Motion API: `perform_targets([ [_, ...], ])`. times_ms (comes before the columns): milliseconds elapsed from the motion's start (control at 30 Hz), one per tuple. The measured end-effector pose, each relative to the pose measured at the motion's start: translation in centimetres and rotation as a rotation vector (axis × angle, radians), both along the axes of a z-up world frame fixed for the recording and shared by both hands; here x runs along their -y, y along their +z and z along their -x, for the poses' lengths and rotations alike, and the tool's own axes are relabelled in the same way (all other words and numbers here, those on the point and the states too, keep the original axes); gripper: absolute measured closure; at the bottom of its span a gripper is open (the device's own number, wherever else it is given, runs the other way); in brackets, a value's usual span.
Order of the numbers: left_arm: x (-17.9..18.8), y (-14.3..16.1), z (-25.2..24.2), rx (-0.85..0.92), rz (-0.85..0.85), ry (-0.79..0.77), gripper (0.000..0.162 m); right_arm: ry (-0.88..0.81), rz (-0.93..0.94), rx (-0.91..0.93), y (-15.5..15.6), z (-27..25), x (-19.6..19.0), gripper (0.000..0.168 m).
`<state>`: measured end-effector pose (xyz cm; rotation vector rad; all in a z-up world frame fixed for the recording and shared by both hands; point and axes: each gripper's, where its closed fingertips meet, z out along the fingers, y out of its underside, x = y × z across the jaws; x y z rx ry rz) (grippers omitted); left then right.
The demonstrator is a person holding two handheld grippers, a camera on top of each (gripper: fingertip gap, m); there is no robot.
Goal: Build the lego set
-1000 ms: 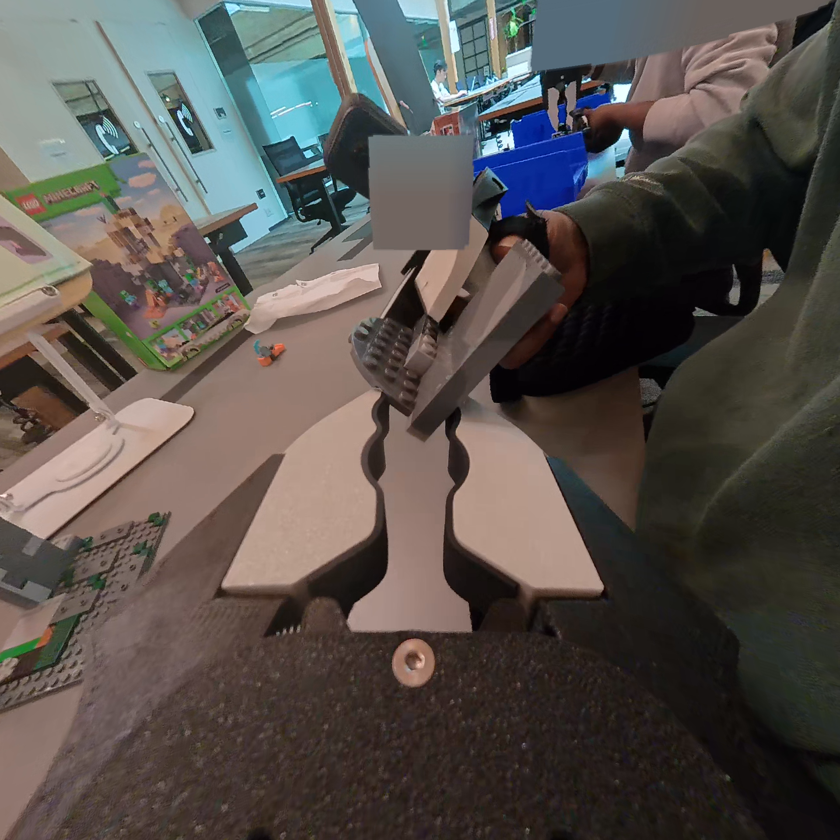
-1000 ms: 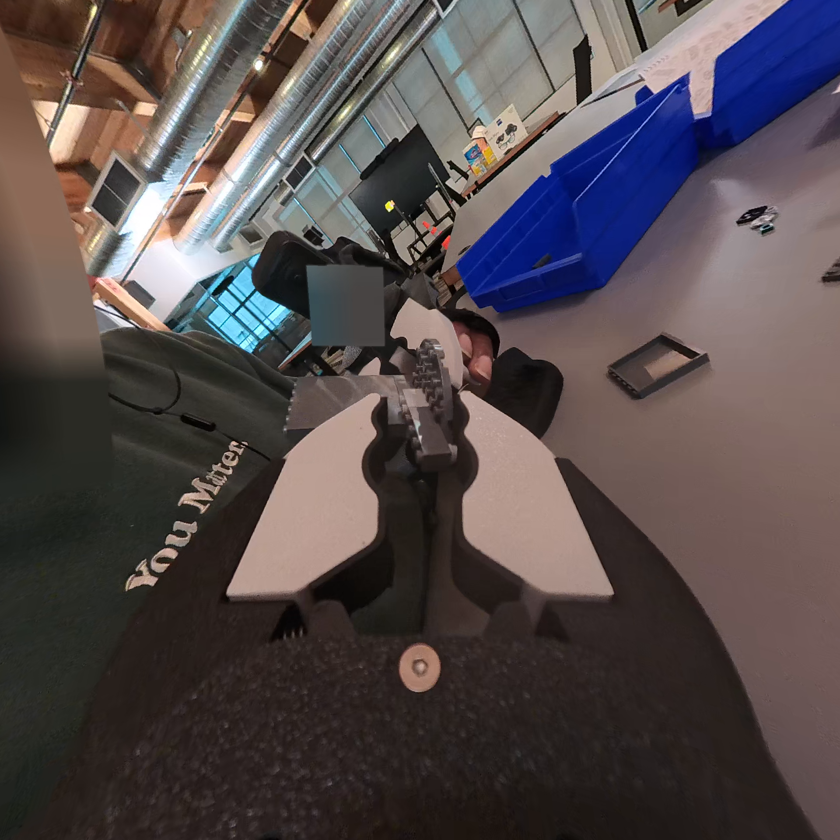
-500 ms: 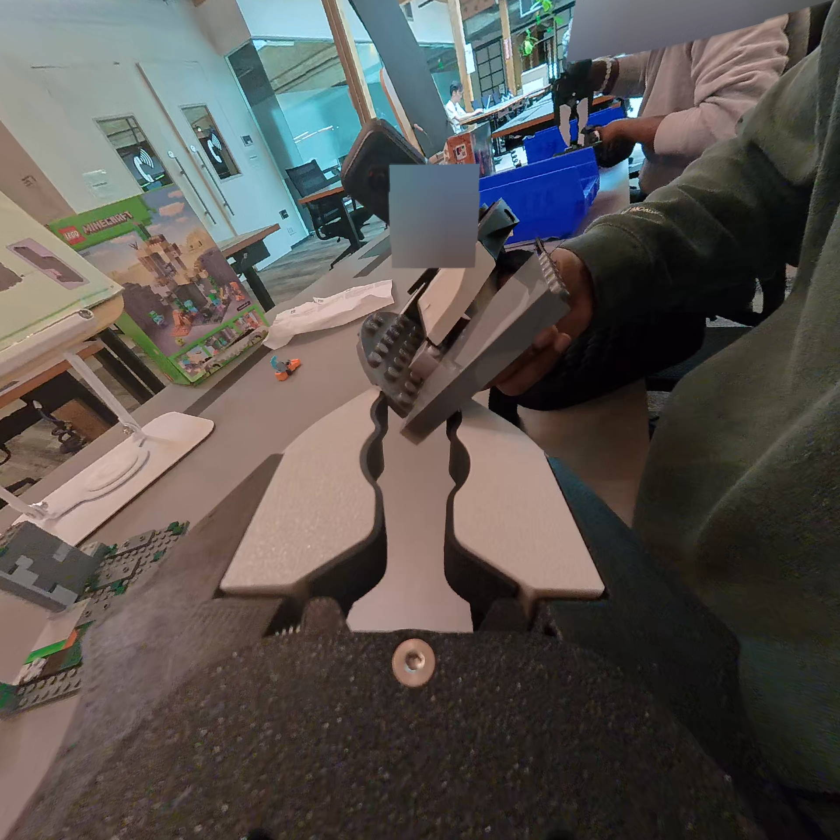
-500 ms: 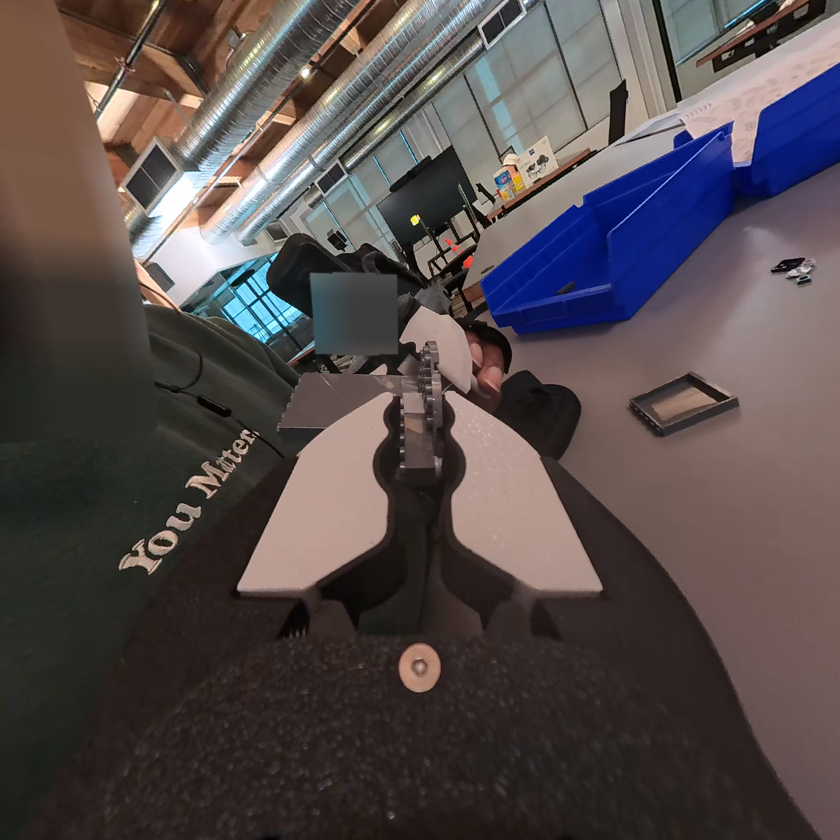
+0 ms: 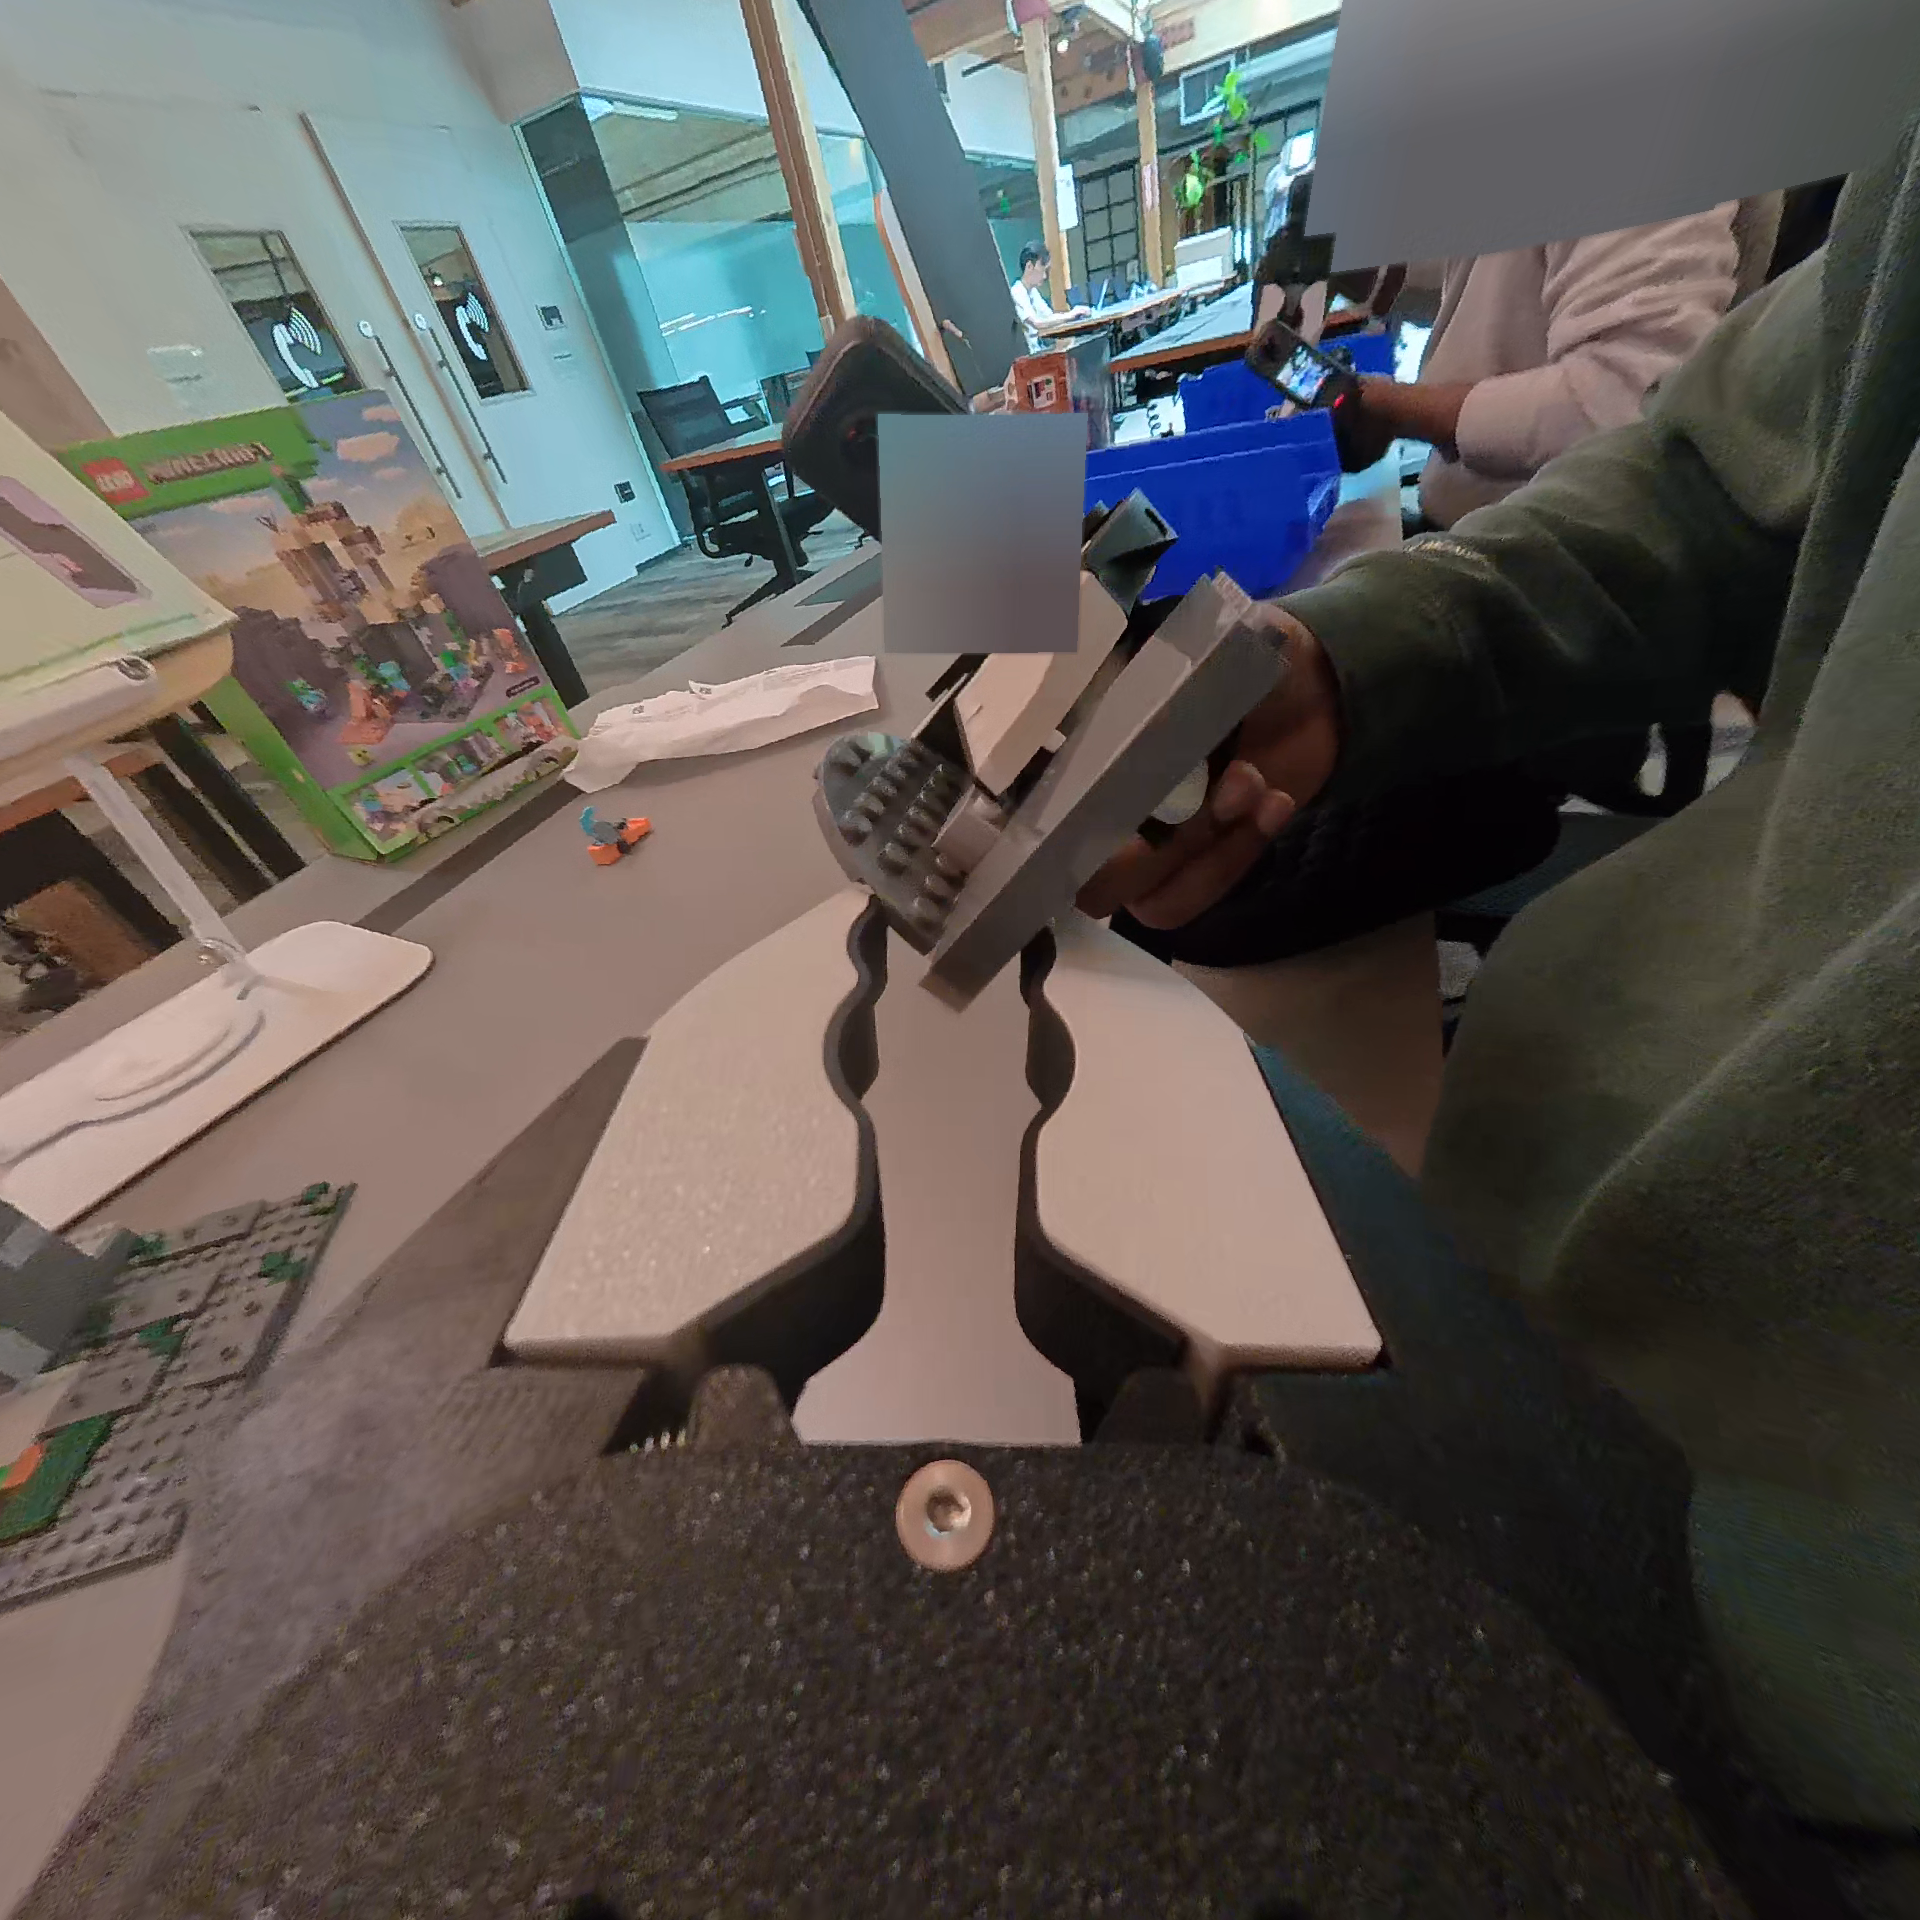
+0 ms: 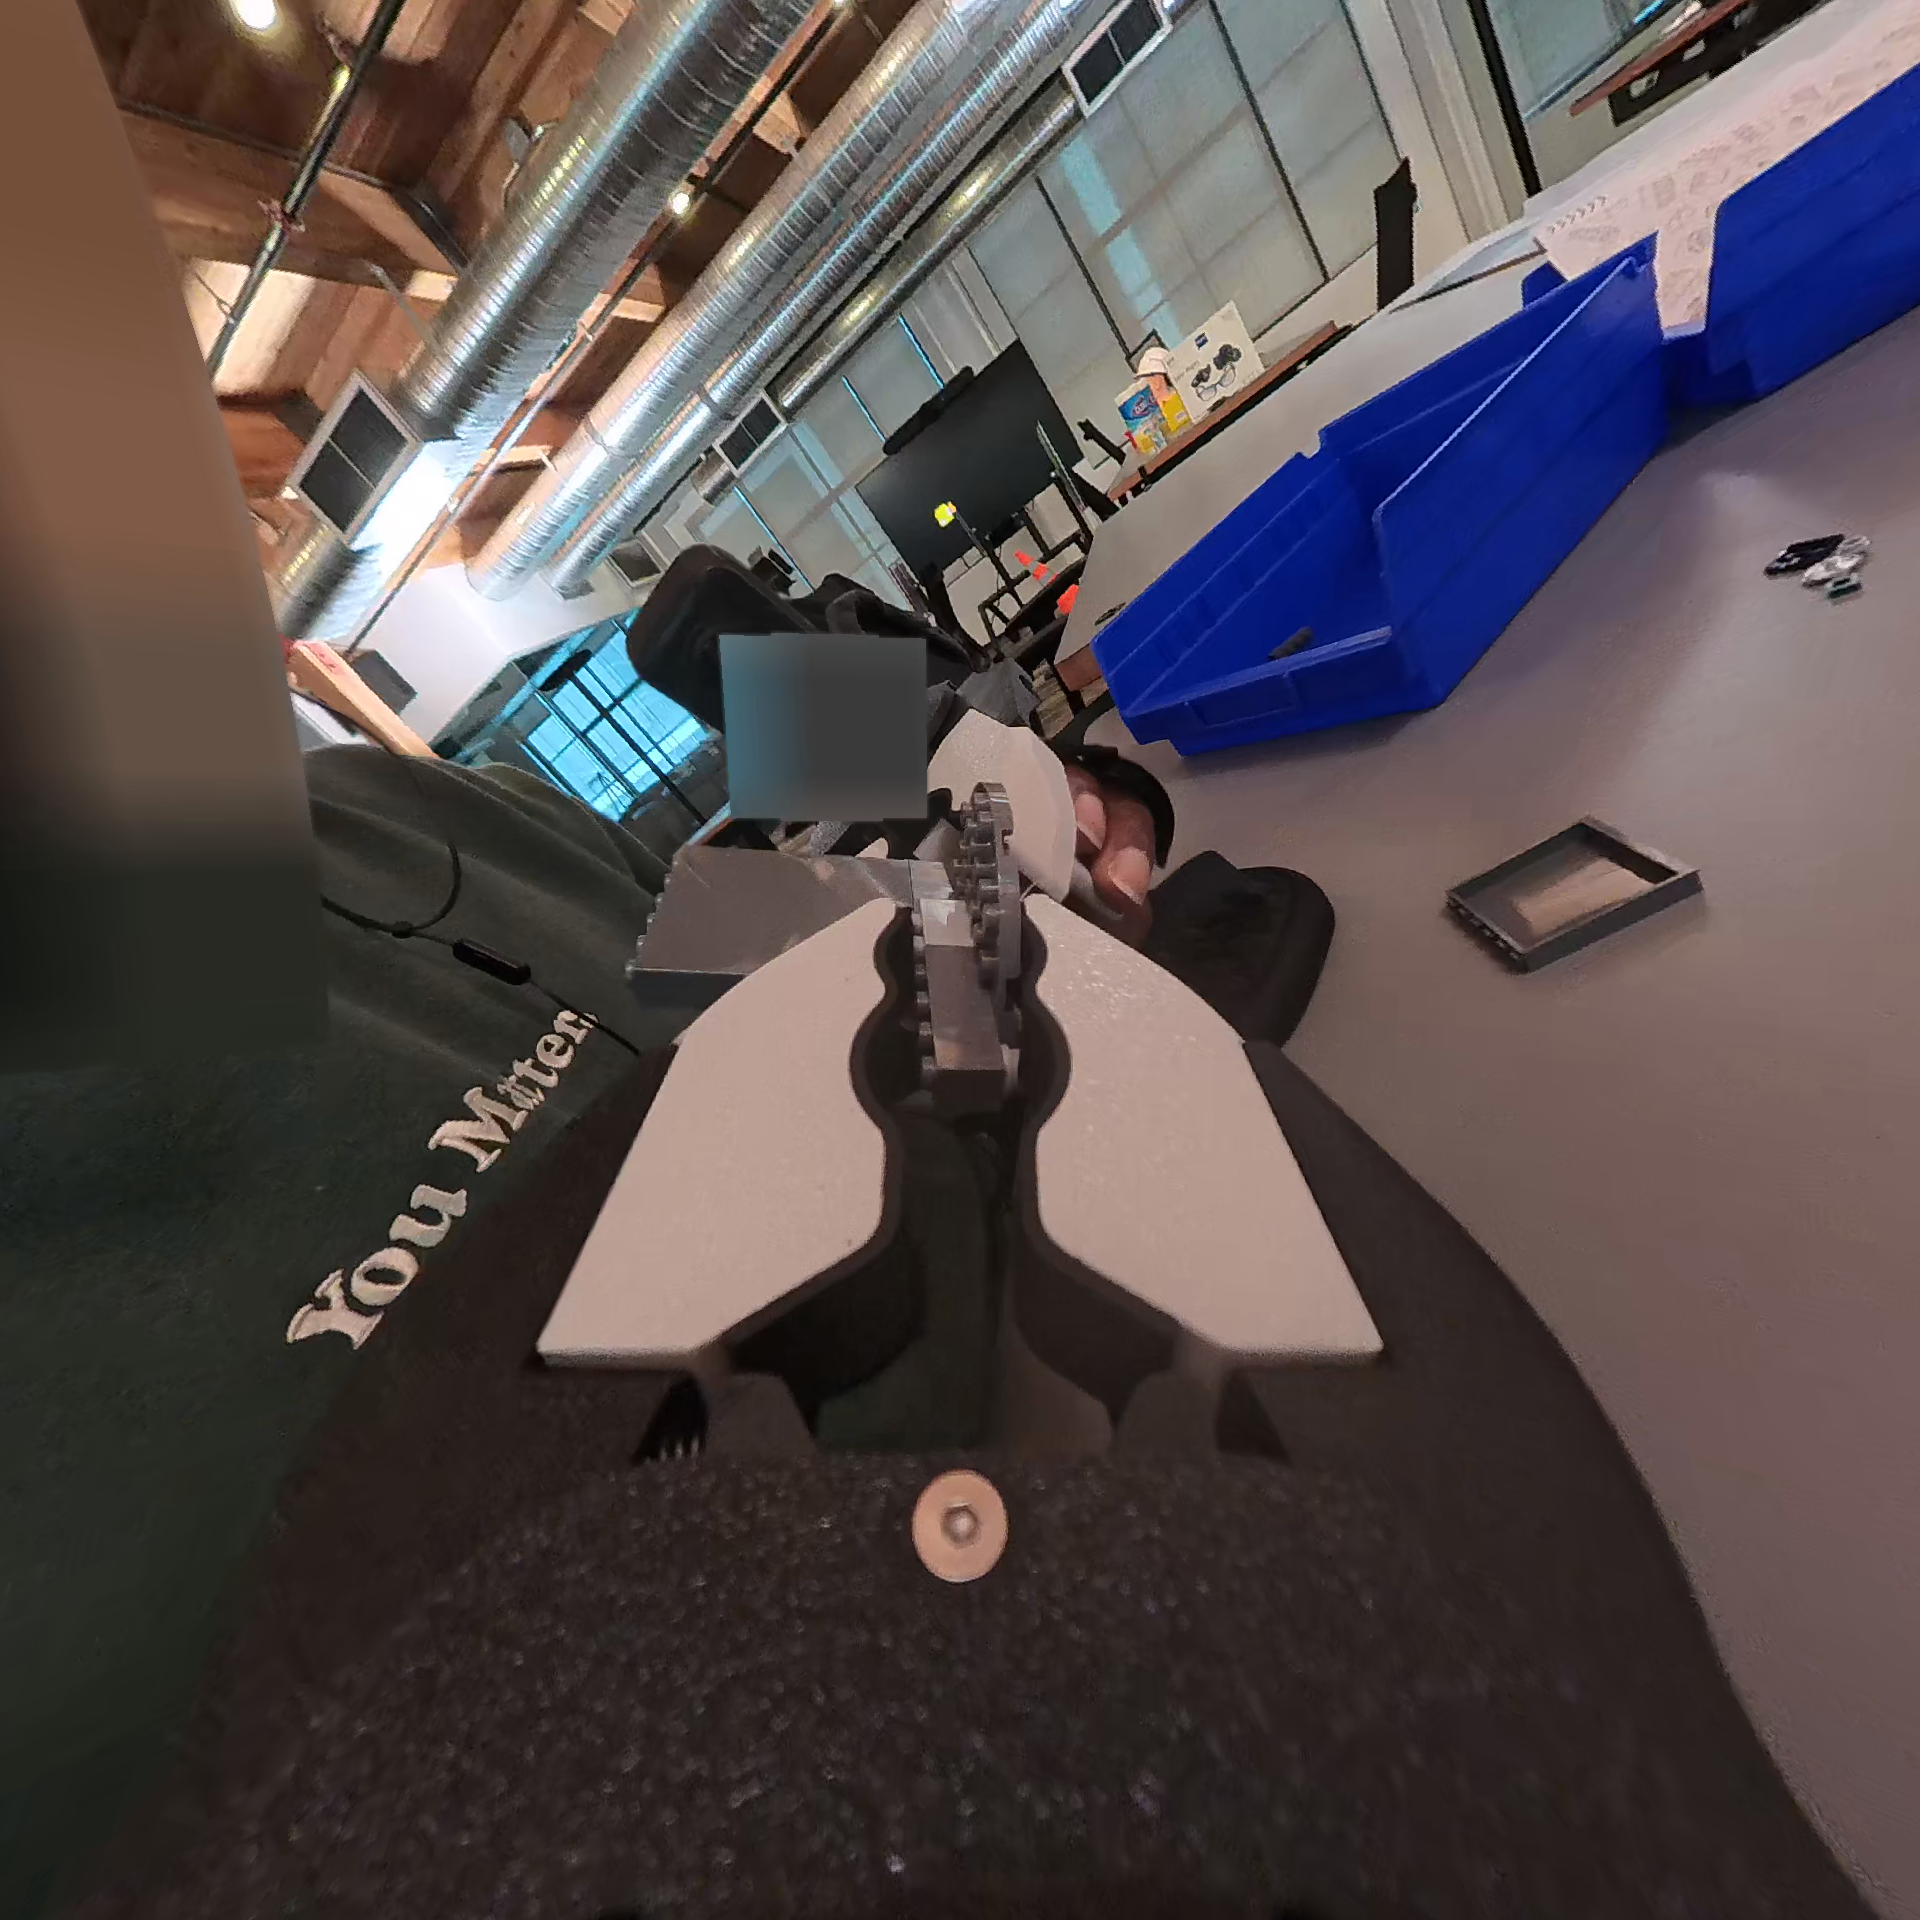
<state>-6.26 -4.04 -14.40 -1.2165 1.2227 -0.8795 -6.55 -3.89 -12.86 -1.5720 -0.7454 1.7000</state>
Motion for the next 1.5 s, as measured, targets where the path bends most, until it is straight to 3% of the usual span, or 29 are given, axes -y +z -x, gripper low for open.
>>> perform_targets([
  [700, -0.3, 0.1, 2.3, 0.182, 0.325, -0.072, 0.139, 0.009, 0.157, 0.040, -1.2, 0.6, -1.2, 0.147],
  [1167, -1.4, 0.6, 4.6, 0.272, 0.378, -0.049, 0.140, 0.020, 0.156, 0.053, -1.1, 1.3, -2.5, 0.147],
  [1367, -1.9, 1.0, 6.6, 0.287, 0.364, 0.001, 0.140, 0.014, 0.032, 0.218, -2.4, 1.6, -4.4, 0.146],
  [1500, -2.6, 1.2, 8.8, 0.307, 0.357, 0.056, 0.140, 0.051, -0.142, 0.443, -5.2, 3.3, -6.3, 0.147],
])
